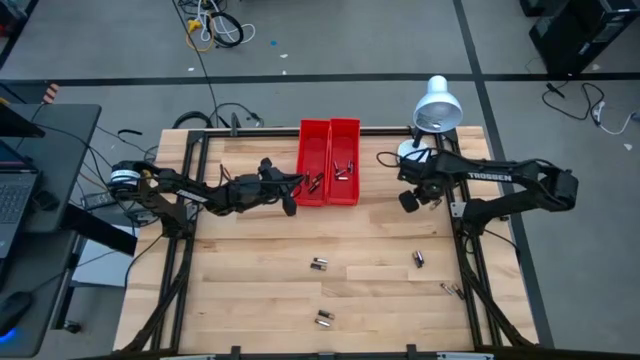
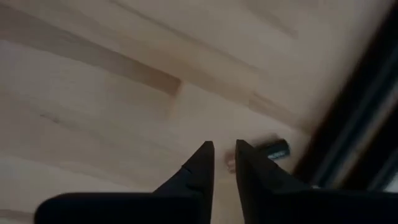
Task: Sort batteries
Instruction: Put the black battery into the left red bin
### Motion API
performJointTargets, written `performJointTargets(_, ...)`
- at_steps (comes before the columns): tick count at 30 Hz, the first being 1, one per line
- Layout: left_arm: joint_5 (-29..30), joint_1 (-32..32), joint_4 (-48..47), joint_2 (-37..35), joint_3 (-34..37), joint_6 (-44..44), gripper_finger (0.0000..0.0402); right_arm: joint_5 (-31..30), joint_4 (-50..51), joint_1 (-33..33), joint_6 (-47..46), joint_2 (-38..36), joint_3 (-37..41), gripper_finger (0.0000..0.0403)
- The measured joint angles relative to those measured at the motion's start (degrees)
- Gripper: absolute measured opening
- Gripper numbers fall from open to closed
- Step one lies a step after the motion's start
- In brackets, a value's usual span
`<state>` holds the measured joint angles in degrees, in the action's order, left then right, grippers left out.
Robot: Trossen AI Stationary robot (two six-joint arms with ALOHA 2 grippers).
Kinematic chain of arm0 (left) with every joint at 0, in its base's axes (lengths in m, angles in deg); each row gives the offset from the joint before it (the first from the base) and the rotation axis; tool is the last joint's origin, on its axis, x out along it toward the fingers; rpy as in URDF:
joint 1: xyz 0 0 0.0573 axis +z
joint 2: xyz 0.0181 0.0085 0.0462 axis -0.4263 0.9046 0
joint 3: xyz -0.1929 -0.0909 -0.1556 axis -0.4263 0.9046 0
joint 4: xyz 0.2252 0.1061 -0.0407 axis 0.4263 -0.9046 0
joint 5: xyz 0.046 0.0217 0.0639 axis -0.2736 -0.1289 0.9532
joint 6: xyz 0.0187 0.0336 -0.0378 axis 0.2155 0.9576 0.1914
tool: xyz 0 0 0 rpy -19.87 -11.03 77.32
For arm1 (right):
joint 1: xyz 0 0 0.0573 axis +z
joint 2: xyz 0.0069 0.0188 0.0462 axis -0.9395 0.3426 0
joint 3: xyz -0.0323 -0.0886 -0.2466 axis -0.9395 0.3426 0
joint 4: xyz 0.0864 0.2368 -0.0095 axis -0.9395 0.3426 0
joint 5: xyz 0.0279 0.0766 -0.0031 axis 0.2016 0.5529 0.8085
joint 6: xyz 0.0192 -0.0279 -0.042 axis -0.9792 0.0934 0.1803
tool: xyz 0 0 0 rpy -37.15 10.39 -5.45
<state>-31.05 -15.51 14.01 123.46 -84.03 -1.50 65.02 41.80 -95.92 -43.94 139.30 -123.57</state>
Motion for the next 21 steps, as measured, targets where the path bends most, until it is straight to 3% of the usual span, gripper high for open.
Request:
performJointTargets(8, -0.6, 0.0, -0.1, 0.0, 0.0, 2.2, 0.0049, 6.0, 5.7, -3.0, -7.4, 0.0, 0.4, 0.0130)
performJointTargets(14, -0.5, 1.2, 2.6, 0.0, 0.0, 5.8, 0.0049, 6.7, 6.4, -3.0, -14.0, 1.5, 0.4, 0.0175)
performJointTargets(18, -0.4, 2.3, 4.7, 0.0, 0.0, 7.5, 0.0049, 6.7, 6.0, -3.2, -13.3, 6.1, 0.4, 0.0186)
performJointTargets(21, -0.4, 2.8, 5.3, 0.0, 0.0, 8.9, 0.0049, 8.5, 3.1, -3.5, -5.0, 9.7, 0.3, 0.0187)
